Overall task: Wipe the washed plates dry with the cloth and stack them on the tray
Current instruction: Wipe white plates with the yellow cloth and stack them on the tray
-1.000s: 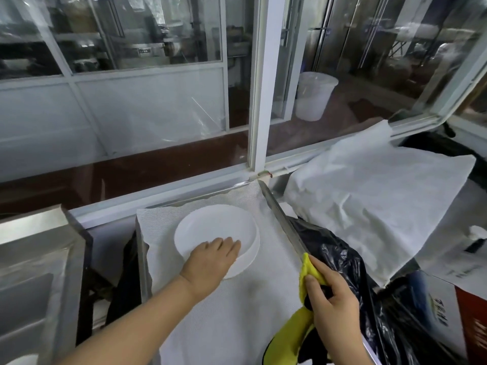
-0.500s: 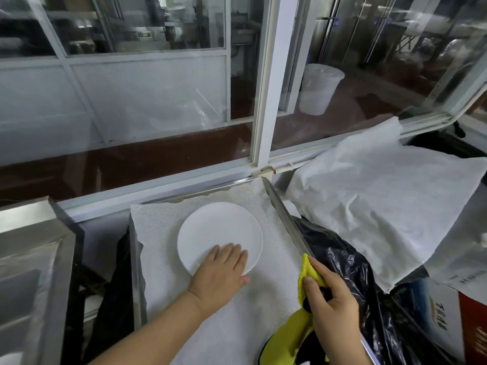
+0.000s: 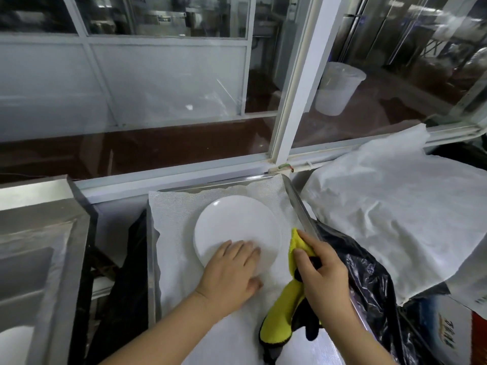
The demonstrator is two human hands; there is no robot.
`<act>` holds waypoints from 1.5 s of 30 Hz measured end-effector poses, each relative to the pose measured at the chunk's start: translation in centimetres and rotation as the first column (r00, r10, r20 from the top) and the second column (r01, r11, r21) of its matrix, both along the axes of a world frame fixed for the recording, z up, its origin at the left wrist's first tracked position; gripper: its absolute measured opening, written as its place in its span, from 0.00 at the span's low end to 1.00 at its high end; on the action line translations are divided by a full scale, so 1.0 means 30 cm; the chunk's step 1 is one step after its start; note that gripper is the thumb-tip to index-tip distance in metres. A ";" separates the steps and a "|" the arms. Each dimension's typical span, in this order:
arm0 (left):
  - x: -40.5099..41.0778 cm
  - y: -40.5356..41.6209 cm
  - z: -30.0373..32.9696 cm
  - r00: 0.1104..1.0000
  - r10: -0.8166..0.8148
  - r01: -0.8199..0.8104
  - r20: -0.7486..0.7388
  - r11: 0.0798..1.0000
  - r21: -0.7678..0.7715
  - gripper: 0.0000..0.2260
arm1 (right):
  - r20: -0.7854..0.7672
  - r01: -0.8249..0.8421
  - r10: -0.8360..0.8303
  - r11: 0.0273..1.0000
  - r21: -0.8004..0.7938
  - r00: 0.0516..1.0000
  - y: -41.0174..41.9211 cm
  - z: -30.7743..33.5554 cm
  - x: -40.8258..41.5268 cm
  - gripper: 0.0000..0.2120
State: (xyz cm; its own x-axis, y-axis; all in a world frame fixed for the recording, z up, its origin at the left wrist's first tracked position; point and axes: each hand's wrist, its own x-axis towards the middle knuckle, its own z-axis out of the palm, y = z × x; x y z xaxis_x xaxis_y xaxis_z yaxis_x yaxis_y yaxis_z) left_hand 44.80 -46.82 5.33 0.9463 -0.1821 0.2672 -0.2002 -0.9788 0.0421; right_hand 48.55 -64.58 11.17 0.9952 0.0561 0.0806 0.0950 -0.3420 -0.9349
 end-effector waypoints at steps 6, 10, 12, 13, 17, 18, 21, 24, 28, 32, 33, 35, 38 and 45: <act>-0.129 0.110 0.038 0.928 0.365 -0.372 -0.074 0.922 -0.106 0.39 | 0.066 -0.211 0.255 0.898 -0.386 0.965 0.213 0.028 0.192 0.20; -0.141 0.129 0.063 0.882 0.442 -0.466 -0.164 0.871 -0.158 0.43 | -0.129 -0.308 0.429 0.381 -0.872 0.894 0.266 -0.077 0.186 0.28; -0.140 0.129 0.065 0.853 0.469 -0.515 -0.229 0.829 -0.220 0.43 | -0.096 -0.262 0.428 0.349 -0.900 0.899 0.262 -0.123 0.163 0.31; -0.137 0.127 0.061 0.836 0.481 -0.542 -0.265 0.802 -0.251 0.43 | -0.063 -0.237 0.426 0.369 -0.899 0.903 0.264 -0.139 0.157 0.31; -0.127 0.130 0.034 0.808 0.522 -0.588 -0.273 0.738 -0.330 0.42 | 0.031 -0.174 0.498 0.360 -0.917 0.866 0.300 -0.170 0.113 0.28; -0.125 0.129 0.031 0.803 0.527 -0.595 -0.277 0.727 -0.342 0.41 | 0.044 -0.177 0.518 0.370 -0.912 0.854 0.312 -0.172 0.097 0.27; -0.126 0.129 0.024 0.789 0.551 -0.614 -0.270 0.692 -0.381 0.41 | 0.057 -0.215 0.574 0.394 -0.893 0.817 0.352 -0.170 0.045 0.24; -0.127 0.134 0.020 0.789 0.552 -0.614 -0.270 0.693 -0.378 0.43 | 0.021 -0.283 0.613 0.395 -0.874 0.790 0.394 -0.163 0.012 0.23; -0.176 0.168 0.042 0.791 0.553 -0.612 -0.262 0.713 -0.343 0.41 | -0.015 -0.386 0.603 0.491 -0.781 0.798 0.409 -0.131 -0.013 0.21; -0.354 0.276 0.098 0.782 0.573 -0.619 -0.244 0.674 -0.402 0.35 | -0.010 -0.444 0.573 0.625 -0.642 0.820 0.441 -0.055 -0.087 0.15; -0.416 0.316 0.111 0.772 0.589 -0.629 -0.237 0.657 -0.416 0.34 | 0.011 -0.436 0.566 0.646 -0.627 0.824 0.463 -0.031 -0.120 0.14; -0.559 0.408 0.135 0.740 0.628 -0.661 -0.241 0.613 -0.432 0.32 | 0.055 -0.440 0.567 0.694 -0.571 0.822 0.522 0.018 -0.202 0.14; -0.789 0.568 0.153 0.652 0.708 -0.748 -0.273 0.540 -0.387 0.27 | 0.078 -0.512 0.602 0.734 -0.446 0.795 0.649 0.105 -0.352 0.15; -1.291 0.994 0.027 0.362 0.787 -0.932 -0.500 0.290 -0.218 0.19 | 0.081 -0.662 0.682 0.728 -0.179 0.727 1.051 0.191 -0.728 0.16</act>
